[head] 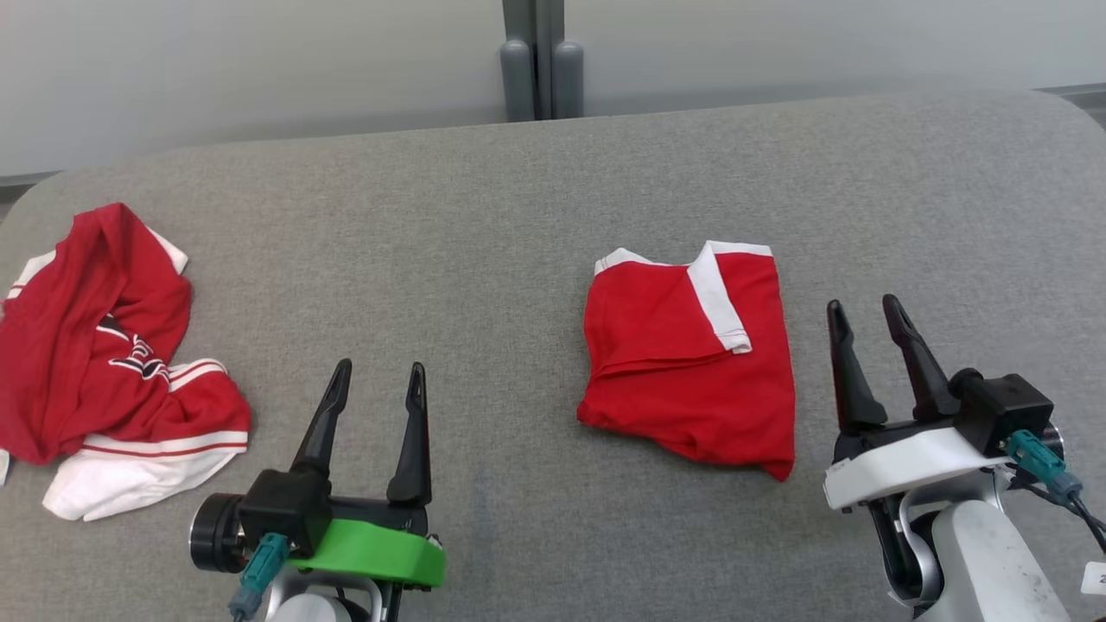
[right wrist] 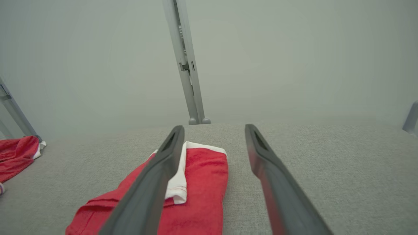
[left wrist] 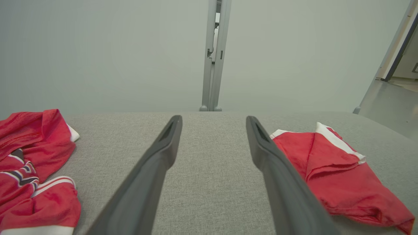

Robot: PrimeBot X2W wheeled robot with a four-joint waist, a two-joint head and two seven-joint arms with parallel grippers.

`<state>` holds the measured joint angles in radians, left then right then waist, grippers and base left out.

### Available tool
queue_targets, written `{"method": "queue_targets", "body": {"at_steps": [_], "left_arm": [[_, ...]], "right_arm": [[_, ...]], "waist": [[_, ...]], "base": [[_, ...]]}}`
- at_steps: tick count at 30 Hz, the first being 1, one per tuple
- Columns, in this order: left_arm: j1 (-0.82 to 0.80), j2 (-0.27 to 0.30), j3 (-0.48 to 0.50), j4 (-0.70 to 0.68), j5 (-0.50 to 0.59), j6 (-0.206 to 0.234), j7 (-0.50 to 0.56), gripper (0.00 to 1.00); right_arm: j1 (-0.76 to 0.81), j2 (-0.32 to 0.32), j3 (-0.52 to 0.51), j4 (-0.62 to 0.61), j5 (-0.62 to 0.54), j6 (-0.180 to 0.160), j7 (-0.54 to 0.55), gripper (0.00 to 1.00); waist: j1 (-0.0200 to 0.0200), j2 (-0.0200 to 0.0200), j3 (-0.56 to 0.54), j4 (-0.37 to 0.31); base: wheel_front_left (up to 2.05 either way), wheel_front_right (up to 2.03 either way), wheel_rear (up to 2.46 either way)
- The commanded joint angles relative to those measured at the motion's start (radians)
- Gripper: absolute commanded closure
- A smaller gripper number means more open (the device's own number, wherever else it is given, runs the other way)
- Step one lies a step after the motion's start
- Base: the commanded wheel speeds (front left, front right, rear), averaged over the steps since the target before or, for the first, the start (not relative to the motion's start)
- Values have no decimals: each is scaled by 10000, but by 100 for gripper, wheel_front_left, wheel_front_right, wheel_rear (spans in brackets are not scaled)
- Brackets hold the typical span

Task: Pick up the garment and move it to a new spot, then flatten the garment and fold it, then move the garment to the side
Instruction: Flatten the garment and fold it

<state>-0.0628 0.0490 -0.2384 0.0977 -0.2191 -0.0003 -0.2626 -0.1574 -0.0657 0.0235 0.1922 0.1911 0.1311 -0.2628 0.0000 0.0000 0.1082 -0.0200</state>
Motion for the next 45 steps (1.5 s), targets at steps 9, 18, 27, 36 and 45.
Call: {"method": "queue_targets", "body": {"at_steps": [9, 18, 27, 36, 45], "left_arm": [[-392, 30, -308, 151, 87, -159, -32, 0], [-469, 29, -487, 147, -59, -130, -32, 0], [-567, 29, -686, 128, -256, -13, -32, 0], [-741, 29, -934, -34, -497, 68, -32, 0], [-789, 29, -1082, -94, -690, 192, -32, 0]], "right_arm": [[-808, -67, -608, 2005, -553, -7, -27, 100], [-1302, -87, -740, 3675, -740, -7, -28, 100], [-1724, -208, -94, 3820, -502, -7, -28, 100], [-3007, -602, 644, 4333, -515, -8, -28, 100], [-3432, -760, 391, 5080, -576, -8, -28, 100]], "waist": [[0, 0, 715, 1151], [0, 0, 893, 1824], [0, 0, 861, 2238], [0, 0, 1158, 2827], [0, 0, 1276, 3193]], "base": [[0, 0, 0], [0, 0, 0], [0, 0, 0], [0, 0, 0], [0, 0, 0]]}}
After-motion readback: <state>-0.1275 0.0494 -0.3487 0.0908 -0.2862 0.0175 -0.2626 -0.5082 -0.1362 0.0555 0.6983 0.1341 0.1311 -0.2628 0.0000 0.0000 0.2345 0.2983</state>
